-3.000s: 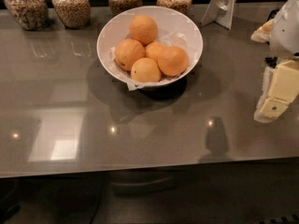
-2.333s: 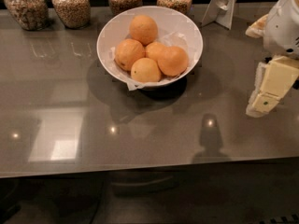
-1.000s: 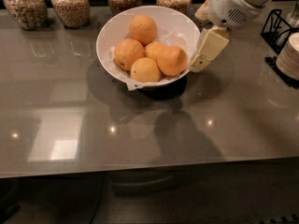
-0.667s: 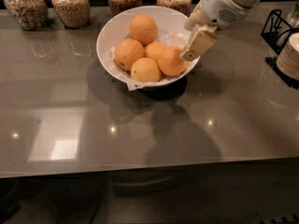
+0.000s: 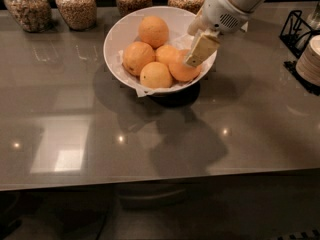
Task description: Pick orange from white bowl
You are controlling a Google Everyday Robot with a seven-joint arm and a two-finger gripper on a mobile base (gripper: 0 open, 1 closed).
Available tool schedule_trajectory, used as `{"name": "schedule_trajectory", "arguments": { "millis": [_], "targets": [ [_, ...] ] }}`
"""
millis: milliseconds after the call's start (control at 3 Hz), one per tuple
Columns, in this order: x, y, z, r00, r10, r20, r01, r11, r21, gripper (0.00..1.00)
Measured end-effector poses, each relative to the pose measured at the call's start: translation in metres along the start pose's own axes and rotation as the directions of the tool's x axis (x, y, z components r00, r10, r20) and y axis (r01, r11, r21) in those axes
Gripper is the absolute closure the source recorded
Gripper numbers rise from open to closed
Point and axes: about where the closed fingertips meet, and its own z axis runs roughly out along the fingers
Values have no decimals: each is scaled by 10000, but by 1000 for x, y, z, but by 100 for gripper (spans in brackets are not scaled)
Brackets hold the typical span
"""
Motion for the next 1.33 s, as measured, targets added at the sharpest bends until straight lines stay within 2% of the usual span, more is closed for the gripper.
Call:
{"name": "schedule_trajectory", "arguments": {
  "millis": [667,1333],
  "targets": [
    [1,-2,19,10000,57,-60,-59,9995,-320,43],
    [9,-5,35,9993,241,-285,-256,9983,-522,42]
  ]
}}
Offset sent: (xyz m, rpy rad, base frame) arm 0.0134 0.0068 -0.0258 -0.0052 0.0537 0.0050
